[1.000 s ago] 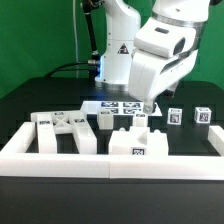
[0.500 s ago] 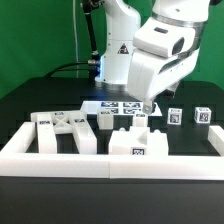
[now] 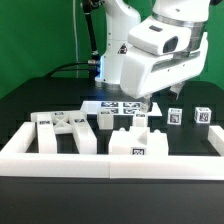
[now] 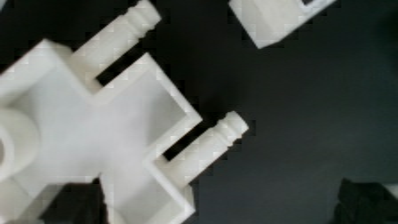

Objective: Assemble chair

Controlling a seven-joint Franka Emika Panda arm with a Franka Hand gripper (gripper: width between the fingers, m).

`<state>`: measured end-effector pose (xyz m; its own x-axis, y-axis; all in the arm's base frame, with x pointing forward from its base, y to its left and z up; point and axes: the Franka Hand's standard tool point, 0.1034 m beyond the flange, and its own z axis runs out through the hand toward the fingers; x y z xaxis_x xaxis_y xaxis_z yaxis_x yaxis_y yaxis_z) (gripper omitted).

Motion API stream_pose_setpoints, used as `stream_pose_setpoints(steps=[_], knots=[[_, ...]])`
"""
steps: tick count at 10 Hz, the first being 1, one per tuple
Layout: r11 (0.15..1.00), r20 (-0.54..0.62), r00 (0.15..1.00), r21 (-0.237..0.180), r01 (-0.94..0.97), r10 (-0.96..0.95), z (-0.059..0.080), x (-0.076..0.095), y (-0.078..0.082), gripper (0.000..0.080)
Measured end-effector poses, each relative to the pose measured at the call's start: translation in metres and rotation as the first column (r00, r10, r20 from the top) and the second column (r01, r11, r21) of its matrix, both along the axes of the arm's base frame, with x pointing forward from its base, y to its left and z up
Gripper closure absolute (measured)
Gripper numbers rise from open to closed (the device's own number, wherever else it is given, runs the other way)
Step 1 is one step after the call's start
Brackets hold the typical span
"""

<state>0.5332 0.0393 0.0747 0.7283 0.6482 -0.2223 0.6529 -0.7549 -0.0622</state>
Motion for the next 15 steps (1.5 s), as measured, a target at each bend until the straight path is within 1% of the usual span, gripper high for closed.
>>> stream_pose_setpoints(steps=[4, 5, 7, 8, 10, 11, 15], knots=[[0.976, 0.026, 0.977, -0.042, 0.212, -0.211, 0.0000, -0.0001, 0.0011, 0.0150], [0.955, 0.039, 0.956, -0.056, 0.292, -0.290, 0.0000, -0.0001, 0.0018, 0.0150], [0.921, 0.055, 0.924, -0.071, 0.383, -0.380, 0.0000, -0.0001, 0.0026, 0.0150], [0.885, 0.066, 0.888, -0.080, 0.458, -0.454, 0.0000, -0.0003, 0.0040, 0.0150], [0.832, 0.080, 0.837, -0.088, 0.547, -0.542, -0.0001, -0.0006, 0.0064, 0.0150], [0.809, 0.086, 0.814, -0.092, 0.581, -0.575, -0.0001, -0.0008, 0.0075, 0.0150], [0.813, 0.085, 0.818, -0.090, 0.575, -0.569, -0.0001, -0.0008, 0.0076, 0.0150]])
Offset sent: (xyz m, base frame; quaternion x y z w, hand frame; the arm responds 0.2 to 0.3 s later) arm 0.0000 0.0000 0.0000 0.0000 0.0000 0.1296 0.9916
